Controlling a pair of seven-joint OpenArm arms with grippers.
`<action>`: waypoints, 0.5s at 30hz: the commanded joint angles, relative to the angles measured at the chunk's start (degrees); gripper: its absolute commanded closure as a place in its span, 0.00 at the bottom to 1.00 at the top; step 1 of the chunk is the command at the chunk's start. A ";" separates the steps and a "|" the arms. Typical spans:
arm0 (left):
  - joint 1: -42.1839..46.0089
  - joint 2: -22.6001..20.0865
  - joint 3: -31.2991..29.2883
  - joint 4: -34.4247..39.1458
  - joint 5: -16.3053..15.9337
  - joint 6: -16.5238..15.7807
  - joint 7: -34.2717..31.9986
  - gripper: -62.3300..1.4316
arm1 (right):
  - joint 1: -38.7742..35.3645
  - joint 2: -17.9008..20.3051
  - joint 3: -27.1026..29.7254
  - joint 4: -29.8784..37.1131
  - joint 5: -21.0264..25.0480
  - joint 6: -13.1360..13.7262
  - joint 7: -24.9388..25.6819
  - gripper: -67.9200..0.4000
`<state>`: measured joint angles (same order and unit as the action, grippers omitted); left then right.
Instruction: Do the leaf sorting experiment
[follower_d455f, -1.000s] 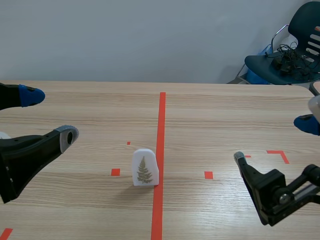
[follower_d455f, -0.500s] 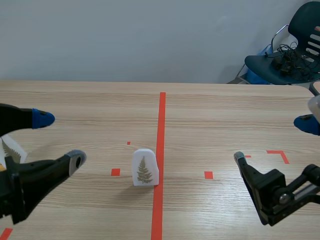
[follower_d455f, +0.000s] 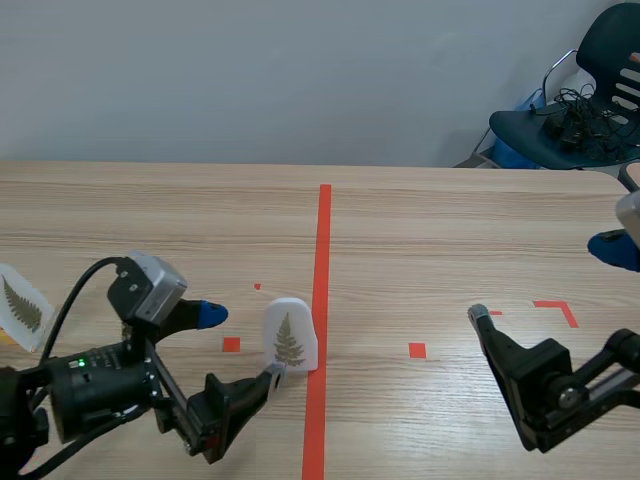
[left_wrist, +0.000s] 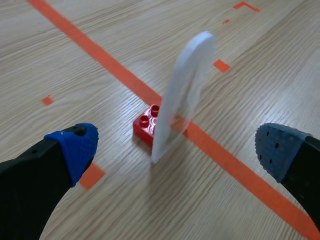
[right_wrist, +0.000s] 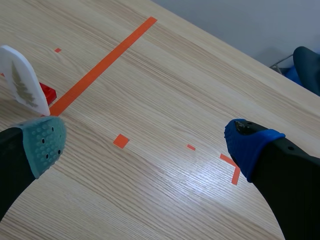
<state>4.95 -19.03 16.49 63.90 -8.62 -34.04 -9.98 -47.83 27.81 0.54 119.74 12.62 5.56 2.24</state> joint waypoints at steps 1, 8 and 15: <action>-1.36 1.36 1.22 0.81 1.20 2.75 -1.44 0.00 | 0.07 0.42 0.31 1.44 0.26 0.02 0.42 0.00; -6.25 3.82 6.60 -5.03 3.72 6.34 -3.78 0.00 | 0.07 0.42 0.31 1.44 0.26 0.02 0.35 0.00; -6.23 3.91 6.75 -5.03 3.74 6.34 -5.64 0.60 | 0.07 0.42 0.31 1.44 0.26 0.02 0.20 0.00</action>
<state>-1.39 -14.76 23.90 57.01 -4.47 -27.44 -14.87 -47.83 27.81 0.54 119.74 12.64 5.56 1.78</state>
